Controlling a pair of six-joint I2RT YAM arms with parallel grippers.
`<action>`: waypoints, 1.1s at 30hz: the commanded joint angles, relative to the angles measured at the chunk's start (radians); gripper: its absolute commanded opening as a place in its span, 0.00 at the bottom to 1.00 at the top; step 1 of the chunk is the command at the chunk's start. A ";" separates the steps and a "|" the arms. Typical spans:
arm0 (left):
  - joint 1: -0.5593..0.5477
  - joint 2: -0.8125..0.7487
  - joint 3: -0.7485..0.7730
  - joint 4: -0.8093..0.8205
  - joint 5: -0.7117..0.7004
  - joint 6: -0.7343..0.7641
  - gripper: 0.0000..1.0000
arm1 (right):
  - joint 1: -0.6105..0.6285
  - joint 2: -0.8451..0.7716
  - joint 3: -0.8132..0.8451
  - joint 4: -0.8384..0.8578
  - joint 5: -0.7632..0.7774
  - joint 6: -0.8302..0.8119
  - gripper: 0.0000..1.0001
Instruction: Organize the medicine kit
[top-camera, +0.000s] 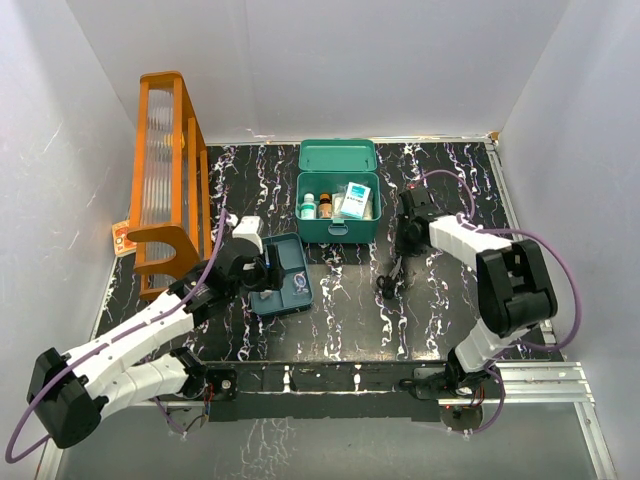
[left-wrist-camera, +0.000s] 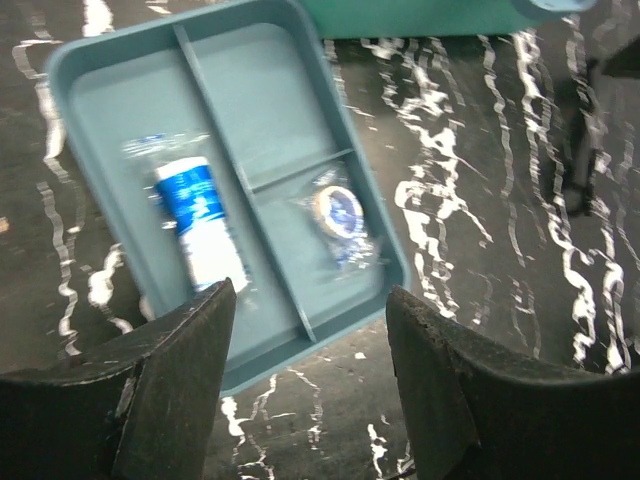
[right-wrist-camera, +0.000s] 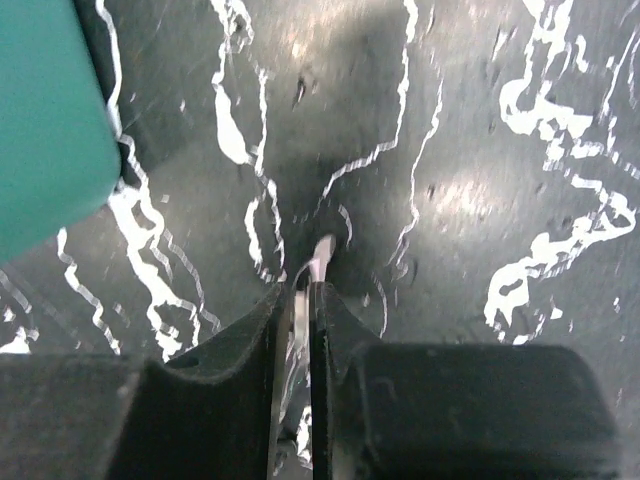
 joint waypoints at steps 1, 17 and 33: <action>-0.005 0.028 0.016 0.127 0.239 0.079 0.63 | -0.002 -0.139 -0.070 0.061 -0.081 0.063 0.09; -0.060 0.195 0.020 0.364 0.492 0.031 0.65 | 0.036 -0.099 -0.073 0.004 0.028 0.107 0.36; -0.166 0.296 0.040 0.391 0.382 0.017 0.65 | 0.070 0.077 -0.015 -0.030 0.154 0.143 0.13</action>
